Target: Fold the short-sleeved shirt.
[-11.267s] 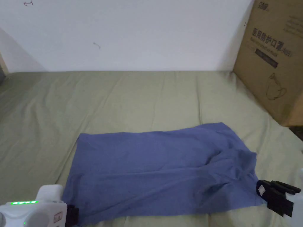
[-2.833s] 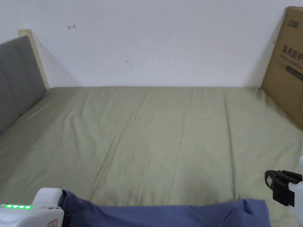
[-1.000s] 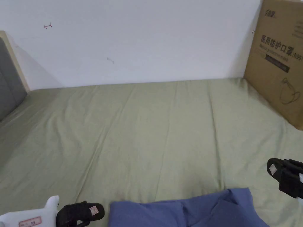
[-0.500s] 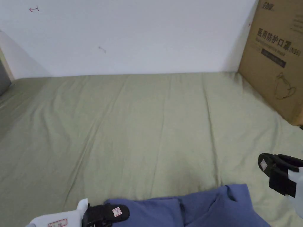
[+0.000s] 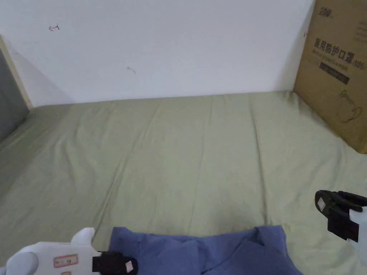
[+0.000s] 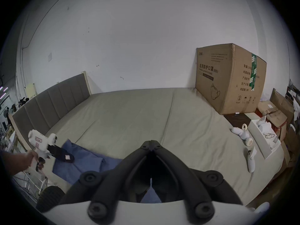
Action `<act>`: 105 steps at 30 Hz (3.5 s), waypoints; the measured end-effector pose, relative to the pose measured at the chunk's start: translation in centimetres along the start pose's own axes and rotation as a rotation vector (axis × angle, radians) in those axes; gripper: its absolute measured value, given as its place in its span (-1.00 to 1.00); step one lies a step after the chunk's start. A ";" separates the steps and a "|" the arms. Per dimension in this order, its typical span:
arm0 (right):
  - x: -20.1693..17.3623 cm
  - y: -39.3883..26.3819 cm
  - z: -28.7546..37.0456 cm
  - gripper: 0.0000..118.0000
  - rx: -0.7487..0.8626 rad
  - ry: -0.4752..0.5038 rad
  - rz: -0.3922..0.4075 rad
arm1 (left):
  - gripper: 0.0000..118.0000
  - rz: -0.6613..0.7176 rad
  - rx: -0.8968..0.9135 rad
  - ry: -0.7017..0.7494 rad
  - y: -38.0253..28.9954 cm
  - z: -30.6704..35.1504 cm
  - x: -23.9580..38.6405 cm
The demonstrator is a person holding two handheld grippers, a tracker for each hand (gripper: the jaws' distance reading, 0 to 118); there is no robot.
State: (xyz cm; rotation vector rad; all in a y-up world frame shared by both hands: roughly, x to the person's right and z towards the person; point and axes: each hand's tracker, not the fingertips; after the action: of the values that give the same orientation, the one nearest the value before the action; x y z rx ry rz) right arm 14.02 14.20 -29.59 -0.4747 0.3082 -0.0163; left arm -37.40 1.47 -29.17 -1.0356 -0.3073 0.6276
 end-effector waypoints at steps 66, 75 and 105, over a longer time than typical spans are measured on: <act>-1.6 7.6 4.3 -1.00 0.294 0.037 0.027 | -1.00 -0.730 0.933 0.284 -2.0 5.3 28.0; -4.2 7.0 4.2 -1.00 0.412 -0.075 0.075 | -1.00 -0.579 1.101 0.407 -7.0 8.4 24.1; -3.7 -3.2 -14.6 -1.00 -0.619 0.554 -0.409 | -1.00 -0.384 0.809 0.371 -6.5 9.7 14.6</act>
State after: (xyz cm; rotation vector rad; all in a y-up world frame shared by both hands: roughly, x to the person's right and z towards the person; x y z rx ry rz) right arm 6.30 5.08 -39.40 -1.1467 0.7630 -0.4675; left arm -28.76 14.96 -19.47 -0.2803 0.0850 0.1602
